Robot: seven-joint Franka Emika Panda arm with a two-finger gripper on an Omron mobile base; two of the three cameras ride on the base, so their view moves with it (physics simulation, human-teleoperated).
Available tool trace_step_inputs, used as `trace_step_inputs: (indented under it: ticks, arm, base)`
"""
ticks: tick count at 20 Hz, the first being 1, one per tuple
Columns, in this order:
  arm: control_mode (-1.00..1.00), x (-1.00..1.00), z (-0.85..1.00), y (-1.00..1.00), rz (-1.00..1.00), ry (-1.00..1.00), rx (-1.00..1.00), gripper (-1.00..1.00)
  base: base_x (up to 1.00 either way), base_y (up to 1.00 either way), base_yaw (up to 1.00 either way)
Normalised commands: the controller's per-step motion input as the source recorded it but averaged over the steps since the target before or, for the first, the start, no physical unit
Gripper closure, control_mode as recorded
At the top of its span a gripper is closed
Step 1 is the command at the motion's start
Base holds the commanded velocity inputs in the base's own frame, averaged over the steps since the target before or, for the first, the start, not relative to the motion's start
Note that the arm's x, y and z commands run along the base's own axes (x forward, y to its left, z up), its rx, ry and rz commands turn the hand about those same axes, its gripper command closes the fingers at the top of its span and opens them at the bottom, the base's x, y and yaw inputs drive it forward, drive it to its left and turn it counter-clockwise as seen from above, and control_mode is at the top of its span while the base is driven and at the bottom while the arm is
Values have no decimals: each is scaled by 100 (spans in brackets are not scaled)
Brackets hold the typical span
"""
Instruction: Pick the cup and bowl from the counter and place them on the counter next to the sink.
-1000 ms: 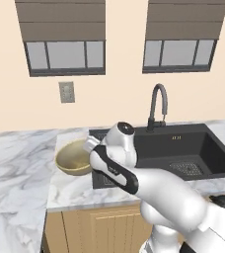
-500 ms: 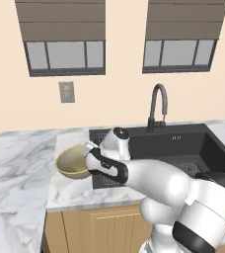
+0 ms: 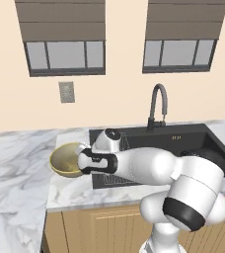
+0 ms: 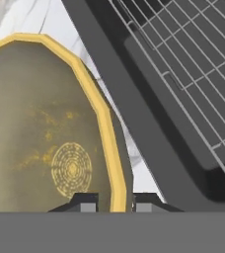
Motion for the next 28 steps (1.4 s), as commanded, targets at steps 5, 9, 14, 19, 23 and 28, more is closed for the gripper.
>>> trace_step_inputs:
  ticks: [5,9,14,19,23,28]
  arm:
    - [-100,0,-10,3,-1,5,0,100]
    - [-100,0,0,0,0,0,0,100]
    - [-100,2,0,0,0,0,0,-100]
    - [-100,0,0,0,0,0,0,-100]
    - [-100,-1,0,0,0,0,0,-100]
    - [-100,-2,0,0,0,0,0,-100]
  base:
    - [0,0,0]
    - [0,0,0]
    - [0,0,0]
    - [0,0,0]
    - [0,0,0]
    - [0,0,0]
